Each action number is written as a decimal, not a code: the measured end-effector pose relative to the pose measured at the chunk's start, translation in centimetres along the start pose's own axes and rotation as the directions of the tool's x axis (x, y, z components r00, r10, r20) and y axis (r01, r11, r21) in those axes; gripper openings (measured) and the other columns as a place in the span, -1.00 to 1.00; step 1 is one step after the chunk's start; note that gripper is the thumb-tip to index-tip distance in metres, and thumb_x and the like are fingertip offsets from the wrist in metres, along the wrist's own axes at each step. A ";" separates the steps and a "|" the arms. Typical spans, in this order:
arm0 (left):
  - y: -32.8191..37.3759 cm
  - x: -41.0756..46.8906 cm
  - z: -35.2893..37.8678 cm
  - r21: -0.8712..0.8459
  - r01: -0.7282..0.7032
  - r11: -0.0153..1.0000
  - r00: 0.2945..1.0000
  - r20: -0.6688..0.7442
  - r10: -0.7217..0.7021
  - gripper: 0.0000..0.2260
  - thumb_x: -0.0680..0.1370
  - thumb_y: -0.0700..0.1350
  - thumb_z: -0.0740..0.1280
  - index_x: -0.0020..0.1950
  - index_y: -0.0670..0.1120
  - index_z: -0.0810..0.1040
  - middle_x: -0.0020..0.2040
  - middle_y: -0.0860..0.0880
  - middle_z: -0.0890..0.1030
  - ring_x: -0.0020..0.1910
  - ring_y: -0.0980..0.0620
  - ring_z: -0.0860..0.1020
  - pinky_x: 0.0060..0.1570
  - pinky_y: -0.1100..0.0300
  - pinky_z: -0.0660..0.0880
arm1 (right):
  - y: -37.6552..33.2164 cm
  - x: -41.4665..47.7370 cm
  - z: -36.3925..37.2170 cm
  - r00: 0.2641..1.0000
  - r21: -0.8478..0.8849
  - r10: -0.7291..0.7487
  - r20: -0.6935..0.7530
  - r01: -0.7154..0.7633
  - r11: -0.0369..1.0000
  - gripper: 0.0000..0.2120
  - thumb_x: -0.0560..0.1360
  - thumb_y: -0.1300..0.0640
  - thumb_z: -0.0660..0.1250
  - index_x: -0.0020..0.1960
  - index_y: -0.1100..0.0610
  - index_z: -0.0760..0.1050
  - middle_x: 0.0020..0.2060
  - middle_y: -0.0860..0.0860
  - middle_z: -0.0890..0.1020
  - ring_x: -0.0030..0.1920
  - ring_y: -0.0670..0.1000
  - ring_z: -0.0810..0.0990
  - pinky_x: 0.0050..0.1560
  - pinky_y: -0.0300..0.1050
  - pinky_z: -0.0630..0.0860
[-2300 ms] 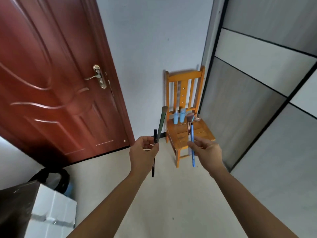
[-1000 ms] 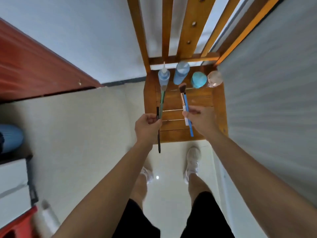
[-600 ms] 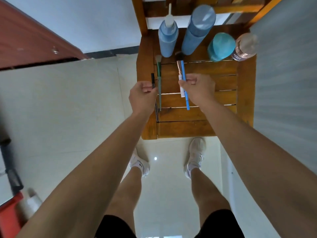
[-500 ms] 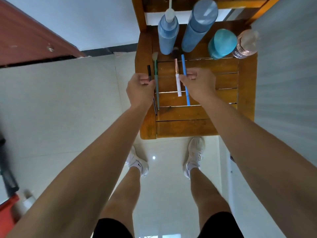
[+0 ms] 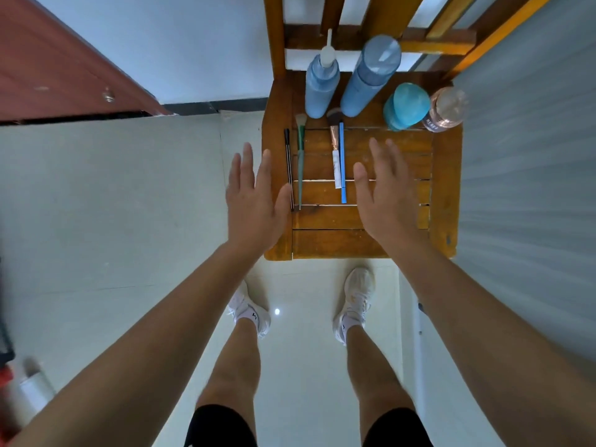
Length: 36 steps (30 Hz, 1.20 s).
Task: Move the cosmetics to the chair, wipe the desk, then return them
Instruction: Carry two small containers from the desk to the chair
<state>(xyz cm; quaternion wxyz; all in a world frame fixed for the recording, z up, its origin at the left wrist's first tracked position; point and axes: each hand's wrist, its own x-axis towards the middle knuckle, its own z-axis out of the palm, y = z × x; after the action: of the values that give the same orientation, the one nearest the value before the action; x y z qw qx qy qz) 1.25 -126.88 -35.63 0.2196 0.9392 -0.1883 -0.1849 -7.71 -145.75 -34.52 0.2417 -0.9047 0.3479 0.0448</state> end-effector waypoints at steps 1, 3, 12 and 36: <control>0.0 -0.7 -1.6 0.057 -0.053 0.997 0.998 -0.034 0.055 -0.43 0.67 0.18 0.08 0.62 -0.02 0.09 0.64 -0.10 -0.02 0.62 -0.14 -0.07 0.55 -0.19 0.02 | -0.8 -0.3 -1.4 0.996 -0.029 -0.079 -0.044 0.078 0.997 -0.47 0.70 -0.21 -0.06 0.61 -0.05 0.12 0.61 0.08 0.16 0.59 0.12 0.16 0.50 0.09 0.19; 0.2 -1.7 -5.3 0.141 -0.103 0.985 0.989 -0.095 0.117 -0.42 0.67 0.17 0.01 0.63 -0.07 0.07 0.63 -0.17 -0.05 0.61 -0.19 -0.11 0.52 -0.26 -0.01 | -2.7 -0.5 -4.6 0.967 -0.094 -0.223 -0.122 0.213 0.973 -0.47 0.71 -0.18 -0.10 0.62 -0.01 0.11 0.61 0.15 0.12 0.60 0.18 0.11 0.53 0.13 0.14; 5.9 -13.0 -31.1 0.187 0.059 0.981 0.866 -0.499 0.043 -0.45 0.69 0.10 0.08 0.62 -0.10 0.10 0.62 -0.24 -0.04 0.59 -0.29 -0.08 0.47 -0.33 0.06 | -20.9 -4.8 -23.7 0.717 -0.133 -0.632 -0.294 0.624 0.770 -0.46 0.71 -0.16 0.01 0.64 -0.01 0.08 0.63 0.18 0.03 0.62 0.22 0.02 0.59 0.20 0.07; -15.9 -76.9 -59.2 -0.172 0.728 0.663 0.058 -0.949 -0.310 -0.41 0.65 0.18 0.01 0.60 -0.11 0.19 0.62 -0.21 0.03 0.60 -0.21 0.00 0.48 -0.25 0.10 | -67.6 -58.6 -21.0 -0.224 0.073 -0.926 -0.302 0.964 -0.257 -0.42 0.68 -0.15 0.11 0.63 0.03 0.14 0.61 0.23 0.07 0.56 0.31 0.18 0.50 0.29 0.20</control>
<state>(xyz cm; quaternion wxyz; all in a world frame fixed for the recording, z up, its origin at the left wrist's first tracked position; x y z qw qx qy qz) -35.14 -59.93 26.46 0.0260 0.8777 0.3071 0.3669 -9.68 -76.62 25.98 0.2888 -0.7877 -0.4725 -0.2698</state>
